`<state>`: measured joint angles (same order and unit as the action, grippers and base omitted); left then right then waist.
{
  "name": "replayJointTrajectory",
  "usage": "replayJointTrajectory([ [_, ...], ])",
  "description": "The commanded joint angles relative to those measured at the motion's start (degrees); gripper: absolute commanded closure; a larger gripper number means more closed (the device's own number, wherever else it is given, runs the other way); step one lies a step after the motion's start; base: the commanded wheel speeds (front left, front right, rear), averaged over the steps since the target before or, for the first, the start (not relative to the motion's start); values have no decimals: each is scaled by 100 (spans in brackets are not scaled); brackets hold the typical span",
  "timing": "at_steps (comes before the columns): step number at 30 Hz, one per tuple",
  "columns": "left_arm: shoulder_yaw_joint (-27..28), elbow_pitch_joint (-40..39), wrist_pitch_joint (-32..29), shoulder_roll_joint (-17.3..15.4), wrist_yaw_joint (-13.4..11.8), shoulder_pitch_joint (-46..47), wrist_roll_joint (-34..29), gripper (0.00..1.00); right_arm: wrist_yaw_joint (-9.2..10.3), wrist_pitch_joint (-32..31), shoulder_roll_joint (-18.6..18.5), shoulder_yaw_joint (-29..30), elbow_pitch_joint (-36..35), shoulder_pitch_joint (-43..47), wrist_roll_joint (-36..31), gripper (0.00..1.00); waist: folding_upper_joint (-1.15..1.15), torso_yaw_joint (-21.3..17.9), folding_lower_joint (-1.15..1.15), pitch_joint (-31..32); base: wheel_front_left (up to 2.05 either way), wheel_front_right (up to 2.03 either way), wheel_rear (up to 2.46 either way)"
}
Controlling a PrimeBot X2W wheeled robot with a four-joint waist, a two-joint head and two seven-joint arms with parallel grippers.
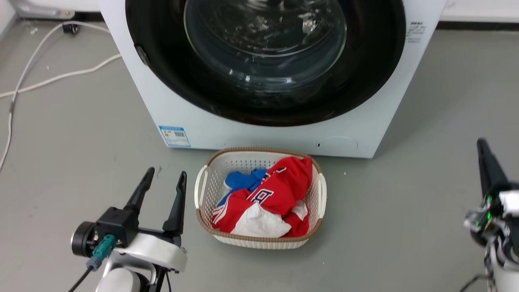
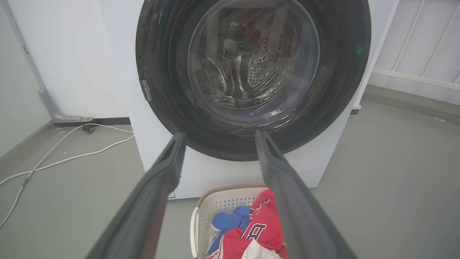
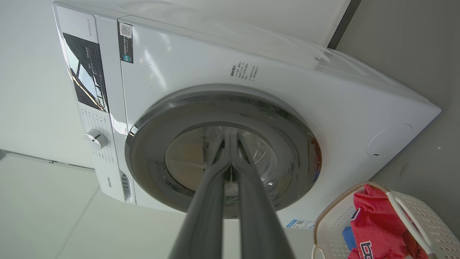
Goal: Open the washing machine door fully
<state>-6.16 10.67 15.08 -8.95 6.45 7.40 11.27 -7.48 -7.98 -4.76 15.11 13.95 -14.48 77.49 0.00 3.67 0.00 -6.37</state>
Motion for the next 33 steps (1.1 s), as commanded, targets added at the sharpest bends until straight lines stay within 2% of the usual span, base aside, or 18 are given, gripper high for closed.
replayJointTrajectory([
  [1, 17, -41, 12, -41, 9, 88, 14, 0, -3, -40, -40, 44, 98, -207, -64, 100, 0, 44, 0, -184, 0, 0, 0],
  [9, 8, -329, 12, -183, 72, 410, 155, 0, -3, -692, -134, 598, 1586, -2121, -455, 100, 0, 145, 0, -884, 0, 0, 0],
  [19, -91, -663, 12, -299, 97, 813, 311, 0, -3, -1134, -478, 1236, 3458, -4656, -1734, 100, 0, 349, 0, -1652, 0, 0, 0],
  [26, -164, -785, 12, -361, 104, 1000, 394, 0, -3, -1366, -637, 1388, 4295, -5919, -2825, 100, 0, 430, 0, -1963, 0, 0, 0],
  [33, -263, -830, 12, -363, 100, 1085, 433, 0, -3, -1617, -665, 1595, 4879, -6653, -3634, 100, 0, 473, 0, -2125, 0, 0, 0],
])
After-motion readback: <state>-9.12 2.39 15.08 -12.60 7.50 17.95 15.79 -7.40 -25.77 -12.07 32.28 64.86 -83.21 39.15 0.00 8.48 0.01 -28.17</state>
